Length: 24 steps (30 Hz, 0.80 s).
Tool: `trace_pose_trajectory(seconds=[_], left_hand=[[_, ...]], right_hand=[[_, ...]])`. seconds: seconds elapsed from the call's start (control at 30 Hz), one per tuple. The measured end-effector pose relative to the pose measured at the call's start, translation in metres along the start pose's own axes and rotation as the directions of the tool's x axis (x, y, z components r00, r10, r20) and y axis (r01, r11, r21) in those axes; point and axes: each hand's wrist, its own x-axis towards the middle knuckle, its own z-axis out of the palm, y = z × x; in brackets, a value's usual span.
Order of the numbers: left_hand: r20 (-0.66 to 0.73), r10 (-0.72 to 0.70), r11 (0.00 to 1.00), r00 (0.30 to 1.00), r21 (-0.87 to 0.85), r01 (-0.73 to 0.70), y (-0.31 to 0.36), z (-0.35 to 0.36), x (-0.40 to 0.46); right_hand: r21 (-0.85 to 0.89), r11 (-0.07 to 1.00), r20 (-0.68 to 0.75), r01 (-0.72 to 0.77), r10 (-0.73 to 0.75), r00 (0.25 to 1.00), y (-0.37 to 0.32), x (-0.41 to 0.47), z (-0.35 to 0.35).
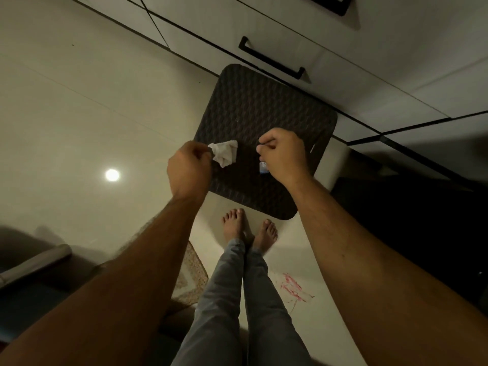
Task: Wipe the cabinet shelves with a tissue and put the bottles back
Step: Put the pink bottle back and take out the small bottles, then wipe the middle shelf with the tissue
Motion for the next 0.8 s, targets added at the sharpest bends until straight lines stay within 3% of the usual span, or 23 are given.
trace_pose_trajectory(seconds=[0.2,0.43,0.7,0.8], left_hand=[[0.157,0.041,0.998,0.987,0.048,-0.049,-0.011,0.006,0.022],[0.208,0.030,0.999,0.978,0.010,-0.033,-0.007,0.008,0.015],[0.200,-0.038,0.959,0.979,-0.269,0.093,0.030,-0.021,-0.015],[0.270,-0.013,0.914,0.963,-0.388,0.121,0.059,-0.034,-0.036]], right_hand=[[-0.110,0.993,0.142,0.030,-0.015,0.990,-0.021,0.020,0.042],[-0.250,0.961,0.155,0.121,-0.084,0.984,-0.024,0.014,0.048],[-0.033,0.975,0.019,0.221,-0.220,0.975,-0.033,-0.043,-0.013],[0.108,0.963,-0.068,0.249,-0.242,0.968,-0.037,-0.077,-0.042]])
